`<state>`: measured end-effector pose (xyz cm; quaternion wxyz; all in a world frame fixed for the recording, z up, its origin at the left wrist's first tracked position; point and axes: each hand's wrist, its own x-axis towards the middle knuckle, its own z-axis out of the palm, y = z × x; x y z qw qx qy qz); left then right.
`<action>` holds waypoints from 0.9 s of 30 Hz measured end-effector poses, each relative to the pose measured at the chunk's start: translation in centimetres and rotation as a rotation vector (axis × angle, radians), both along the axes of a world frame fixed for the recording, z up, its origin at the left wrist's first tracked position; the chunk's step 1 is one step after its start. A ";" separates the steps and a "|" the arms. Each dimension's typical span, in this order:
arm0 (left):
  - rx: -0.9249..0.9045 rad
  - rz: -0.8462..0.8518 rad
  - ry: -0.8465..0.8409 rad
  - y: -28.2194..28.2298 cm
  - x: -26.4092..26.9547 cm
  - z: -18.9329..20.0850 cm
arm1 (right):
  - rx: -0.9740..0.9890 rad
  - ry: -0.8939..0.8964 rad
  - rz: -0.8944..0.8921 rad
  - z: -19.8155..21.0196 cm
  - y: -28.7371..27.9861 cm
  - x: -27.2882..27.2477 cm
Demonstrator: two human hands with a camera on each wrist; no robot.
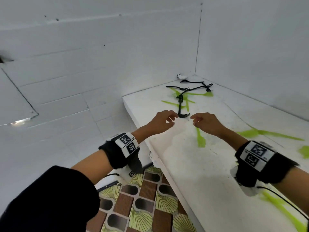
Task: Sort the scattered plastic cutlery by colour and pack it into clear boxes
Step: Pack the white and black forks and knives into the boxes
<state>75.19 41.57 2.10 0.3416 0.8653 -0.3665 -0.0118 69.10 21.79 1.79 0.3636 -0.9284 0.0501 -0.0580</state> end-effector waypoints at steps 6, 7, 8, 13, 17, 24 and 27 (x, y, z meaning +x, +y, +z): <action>0.005 -0.119 -0.007 -0.6 7.4 -0.6 | -0.049 0.028 -0.055 -1.2 -0.1 5.3; 0.008 -0.145 -0.004 -0.8 8.8 -0.5 | -0.044 0.052 -0.077 -1.3 -0.2 6.3; 0.012 -0.172 -0.008 -1.0 10.3 -0.4 | -0.032 0.081 -0.103 -1.4 -0.3 7.2; 0.041 -0.299 -0.012 -2.6 18.3 0.0 | 0.018 0.279 -0.206 -1.3 -0.5 11.4; 0.058 -0.382 -0.017 -4.5 23.6 0.2 | -0.019 0.359 -0.303 -1.4 -0.6 14.1; 0.077 -0.532 -0.006 -8.3 29.3 -1.0 | -0.100 0.500 -0.415 -2.8 -0.2 15.7; 0.123 -0.562 -0.003 -9.9 30.9 -1.6 | -0.097 0.578 -0.418 -3.4 -0.4 16.0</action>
